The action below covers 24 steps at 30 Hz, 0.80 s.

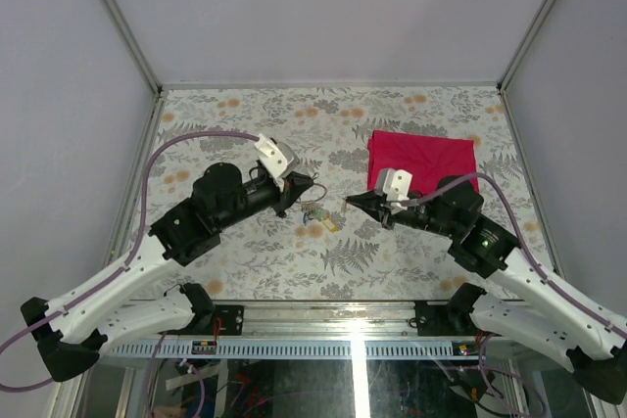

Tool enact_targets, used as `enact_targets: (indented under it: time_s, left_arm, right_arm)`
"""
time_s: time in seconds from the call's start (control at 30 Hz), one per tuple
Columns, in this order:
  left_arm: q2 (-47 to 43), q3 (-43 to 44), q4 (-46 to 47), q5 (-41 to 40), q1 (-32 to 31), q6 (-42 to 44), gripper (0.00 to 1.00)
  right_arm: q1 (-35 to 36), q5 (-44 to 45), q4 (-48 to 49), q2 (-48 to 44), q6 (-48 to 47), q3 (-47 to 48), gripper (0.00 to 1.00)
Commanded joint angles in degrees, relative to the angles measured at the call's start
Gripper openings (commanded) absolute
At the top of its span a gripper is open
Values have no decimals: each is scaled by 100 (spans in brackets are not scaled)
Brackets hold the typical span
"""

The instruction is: Put the keys on the keyring

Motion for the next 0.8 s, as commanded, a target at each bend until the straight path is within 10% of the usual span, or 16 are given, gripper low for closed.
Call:
enact_targets:
  time_s: [0.0,0.77]
  left_arm:
    - [5,258,551,153,43,64,0]
    - [302,411,412,-756,-297,16,0]
  right_arm:
    - [51,-284,654,330,-183,445,0]
    - [192,196,1722,1123,-46,718,0]
